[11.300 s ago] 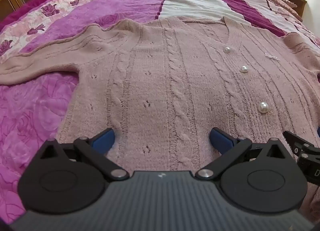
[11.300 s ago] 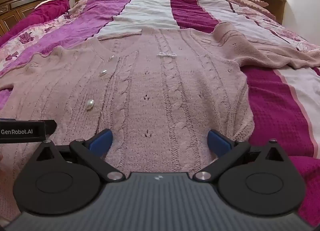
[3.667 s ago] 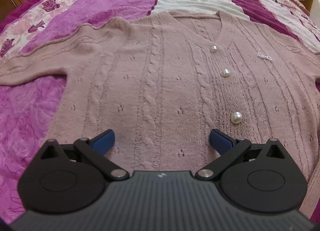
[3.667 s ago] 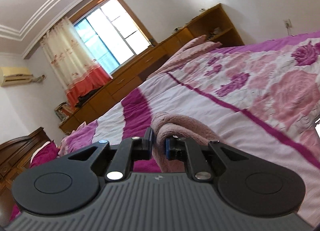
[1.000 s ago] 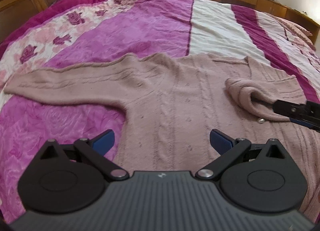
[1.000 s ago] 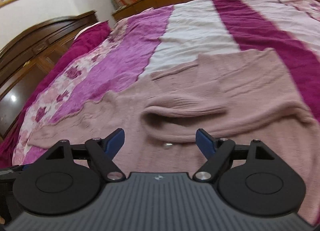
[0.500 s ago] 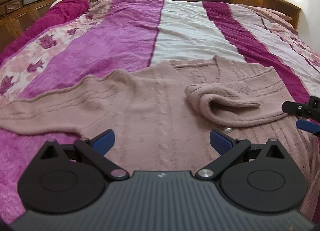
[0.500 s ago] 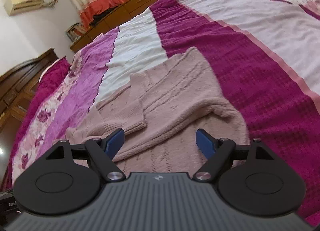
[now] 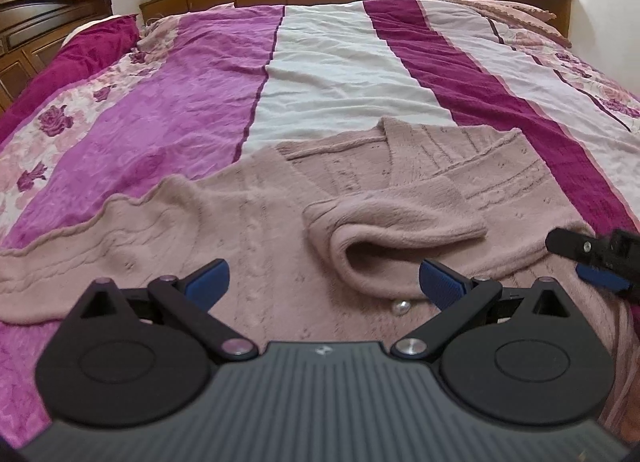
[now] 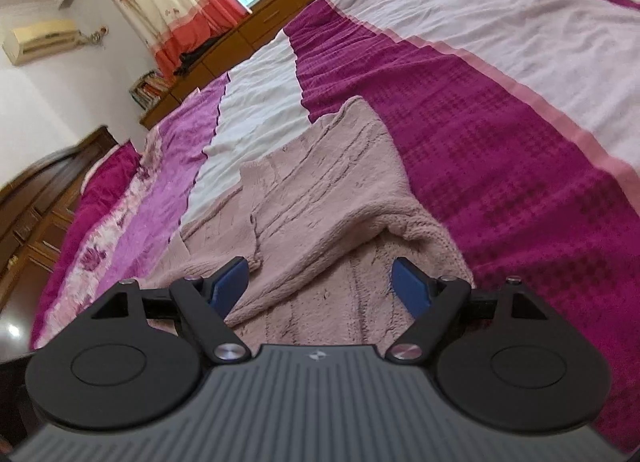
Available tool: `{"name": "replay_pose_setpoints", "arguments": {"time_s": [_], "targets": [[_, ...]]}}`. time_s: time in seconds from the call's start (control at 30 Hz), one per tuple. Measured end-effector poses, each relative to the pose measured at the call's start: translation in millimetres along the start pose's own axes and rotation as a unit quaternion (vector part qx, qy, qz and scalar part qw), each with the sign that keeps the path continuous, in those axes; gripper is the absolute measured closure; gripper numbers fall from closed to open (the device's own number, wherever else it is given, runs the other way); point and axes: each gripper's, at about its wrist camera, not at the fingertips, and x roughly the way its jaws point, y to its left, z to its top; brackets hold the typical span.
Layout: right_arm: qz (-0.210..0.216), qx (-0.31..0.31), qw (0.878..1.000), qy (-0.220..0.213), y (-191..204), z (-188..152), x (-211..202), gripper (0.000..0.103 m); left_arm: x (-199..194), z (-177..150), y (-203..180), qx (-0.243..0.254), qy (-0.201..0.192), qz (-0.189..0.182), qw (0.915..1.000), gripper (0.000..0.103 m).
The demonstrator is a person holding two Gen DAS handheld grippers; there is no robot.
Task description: Fold small clothes
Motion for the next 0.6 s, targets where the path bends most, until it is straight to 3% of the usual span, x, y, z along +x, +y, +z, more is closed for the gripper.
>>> {"name": "replay_pose_setpoints", "arguments": {"time_s": [0.27,0.5,0.6], "targets": [[0.035,0.043,0.998,-0.024,-18.4,-4.4,-1.5,0.019,5.9,5.9,-24.1,0.048,-0.039,-0.015,0.9980,0.000],[0.035,0.035,0.998,-0.029,-17.9,-6.2,0.4,0.019,20.4,3.0,-43.6,0.095,-0.044,-0.033,0.9939,0.018],[0.035,0.035,0.998,-0.030,-17.9,-6.6,0.3,0.019,28.7,1.0,-50.2,0.114,-0.035,-0.043,0.9919,0.020]]}}
